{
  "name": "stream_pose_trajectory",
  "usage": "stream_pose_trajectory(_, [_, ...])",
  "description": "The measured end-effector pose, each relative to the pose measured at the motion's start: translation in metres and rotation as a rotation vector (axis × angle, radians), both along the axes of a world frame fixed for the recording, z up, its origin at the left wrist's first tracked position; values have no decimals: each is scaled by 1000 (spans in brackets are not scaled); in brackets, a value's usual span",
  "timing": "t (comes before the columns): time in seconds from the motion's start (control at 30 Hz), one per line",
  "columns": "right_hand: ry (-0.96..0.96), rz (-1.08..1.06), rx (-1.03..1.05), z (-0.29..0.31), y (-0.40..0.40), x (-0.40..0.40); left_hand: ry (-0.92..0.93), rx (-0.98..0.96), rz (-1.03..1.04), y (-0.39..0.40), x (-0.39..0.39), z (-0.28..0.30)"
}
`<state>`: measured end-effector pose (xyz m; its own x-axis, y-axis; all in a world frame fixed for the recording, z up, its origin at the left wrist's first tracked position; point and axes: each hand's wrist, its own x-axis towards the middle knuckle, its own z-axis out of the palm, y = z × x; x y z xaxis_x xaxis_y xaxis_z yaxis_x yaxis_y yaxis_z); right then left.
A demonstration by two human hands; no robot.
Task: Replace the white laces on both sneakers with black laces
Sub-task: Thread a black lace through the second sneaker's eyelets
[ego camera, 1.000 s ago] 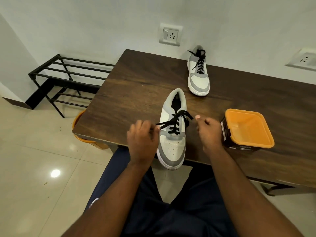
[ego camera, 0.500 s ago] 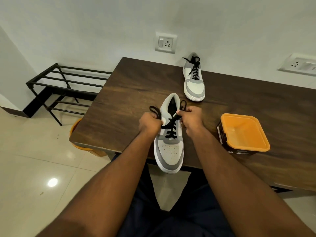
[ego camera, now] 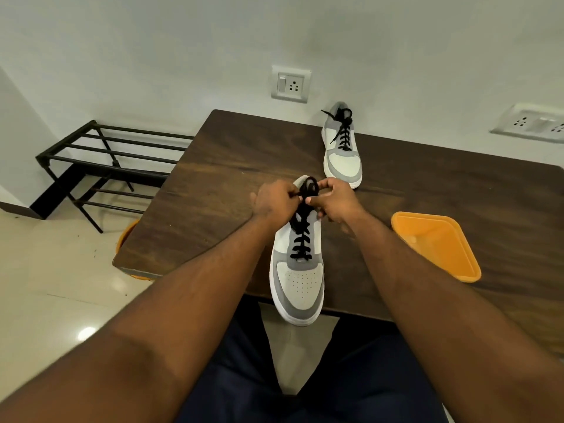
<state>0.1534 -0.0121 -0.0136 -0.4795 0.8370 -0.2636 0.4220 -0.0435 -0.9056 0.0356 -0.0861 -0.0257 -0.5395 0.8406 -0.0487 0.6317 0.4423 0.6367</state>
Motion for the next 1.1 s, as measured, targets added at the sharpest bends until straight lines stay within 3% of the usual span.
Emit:
stream_pose_trajectory(0.1, [-80, 82, 156, -5, 13, -5, 300, -177, -144, 4, -1, 3])
stream_pose_trajectory(0.27, [-338, 334, 449, -15, 24, -9, 246, -340, -207, 12, -6, 4])
stream_pose_trajectory(0.43, [-614, 502, 639, -3, 24, -22, 98, -47, 8, 13, -2, -8])
stream_pose_trajectory(0.57, [-941, 603, 794, -1, 14, -31, -161, 169, 111, 5, 4, -27])
stream_pose_trajectory(0.7, [-973, 850, 524, 16, 18, -42, -270, 254, 89, 0, 6, -34])
stream_pose_trajectory(0.8, [-792, 855, 352, 26, 36, -34, -354, 325, 22, -3, 4, -45])
stream_pose_trajectory(0.97, [-138, 213, 430, 5, 33, 7, -510, 437, 106, -16, 13, -53])
stream_pose_trajectory(1.03, [-20, 6, 325, -13, 4, 22, -524, 425, 166, -27, 17, -53])
stream_pose_trajectory(1.1, [53, -54, 168, -35, -35, 33, -515, 436, 142, -39, 19, -60])
